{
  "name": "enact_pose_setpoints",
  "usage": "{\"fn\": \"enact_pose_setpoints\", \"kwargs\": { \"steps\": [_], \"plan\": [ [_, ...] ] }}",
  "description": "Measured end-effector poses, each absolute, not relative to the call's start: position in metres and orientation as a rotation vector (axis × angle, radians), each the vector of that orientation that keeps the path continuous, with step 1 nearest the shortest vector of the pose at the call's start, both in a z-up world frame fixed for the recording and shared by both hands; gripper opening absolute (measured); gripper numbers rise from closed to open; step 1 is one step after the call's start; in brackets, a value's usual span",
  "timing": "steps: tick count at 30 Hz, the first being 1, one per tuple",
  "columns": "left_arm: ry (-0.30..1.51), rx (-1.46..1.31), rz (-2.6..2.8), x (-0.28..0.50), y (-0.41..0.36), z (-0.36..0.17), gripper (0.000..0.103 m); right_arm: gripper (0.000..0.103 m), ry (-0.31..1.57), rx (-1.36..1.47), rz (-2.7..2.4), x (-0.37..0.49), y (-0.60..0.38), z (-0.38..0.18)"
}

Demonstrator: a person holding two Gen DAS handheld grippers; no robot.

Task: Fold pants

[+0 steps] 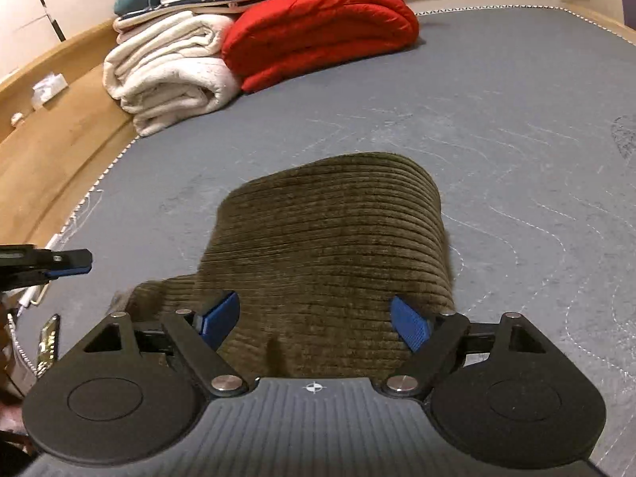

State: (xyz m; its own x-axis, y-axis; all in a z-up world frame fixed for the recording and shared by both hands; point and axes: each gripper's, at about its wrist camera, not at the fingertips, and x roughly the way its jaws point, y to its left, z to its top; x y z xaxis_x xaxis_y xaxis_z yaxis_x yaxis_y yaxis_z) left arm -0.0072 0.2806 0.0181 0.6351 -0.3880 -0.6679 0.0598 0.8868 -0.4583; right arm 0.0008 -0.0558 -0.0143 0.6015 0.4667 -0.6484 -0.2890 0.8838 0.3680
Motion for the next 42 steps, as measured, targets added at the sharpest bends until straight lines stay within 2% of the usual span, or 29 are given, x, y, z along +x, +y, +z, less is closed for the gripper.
{"fn": "enact_pose_setpoints", "kwargs": {
  "steps": [5,9,11,15,16,17,19,25,29,30,31,33,34,35,42],
  "plan": [
    [0.932,-0.387,-0.376,0.014,0.232,-0.014,0.059,0.09,0.788,0.142,0.443,-0.003,-0.042,-0.016],
    [1.009,-0.377,-0.401,0.019,0.212,-0.045,0.059,0.089,0.769,0.193,0.429,0.001,-0.058,-0.015],
    [1.033,-0.356,-0.408,0.026,0.202,-0.054,0.064,0.089,0.76,0.22,0.411,0.007,-0.067,-0.016],
    [1.082,-0.315,-0.381,0.034,0.199,-0.066,0.062,0.089,0.808,0.307,0.359,0.021,-0.091,-0.026],
    [1.09,-0.308,-0.384,0.032,0.199,-0.067,0.053,0.089,0.831,0.341,0.35,0.026,-0.096,-0.029],
    [1.091,-0.293,-0.386,0.03,0.199,-0.067,0.04,0.089,0.853,0.367,0.347,0.03,-0.099,-0.032],
    [1.075,-0.251,-0.379,0.023,0.2,-0.06,0.018,0.089,0.916,0.415,0.35,0.038,-0.101,-0.041],
    [0.879,-0.277,-0.291,-0.013,0.25,0.006,0.015,0.093,1.011,0.44,0.399,0.042,-0.08,-0.052],
    [0.909,-0.235,-0.108,-0.037,0.303,0.01,0.016,0.095,1.007,0.402,0.511,0.035,-0.054,-0.042],
    [0.942,-0.251,-0.07,-0.042,0.317,0.003,0.017,0.096,1.009,0.395,0.533,0.036,-0.049,-0.041],
    [0.968,-0.275,-0.051,-0.044,0.326,-0.002,0.023,0.097,1.016,0.394,0.555,0.036,-0.045,-0.041],
    [1.013,-0.34,-0.011,-0.047,0.341,-0.018,0.05,0.097,1.037,0.391,0.585,0.038,-0.038,-0.043],
    [1.03,-0.388,-0.011,-0.046,0.346,-0.025,0.077,0.097,1.046,0.386,0.592,0.041,-0.034,-0.045],
    [1.04,-0.431,-0.028,-0.045,0.349,-0.03,0.089,0.097,1.057,0.38,0.594,0.043,-0.032,-0.047],
    [1.131,-0.586,-0.15,-0.013,0.343,-0.081,0.091,0.097,1.169,0.48,0.606,0.066,-0.023,-0.08]
  ]
}}
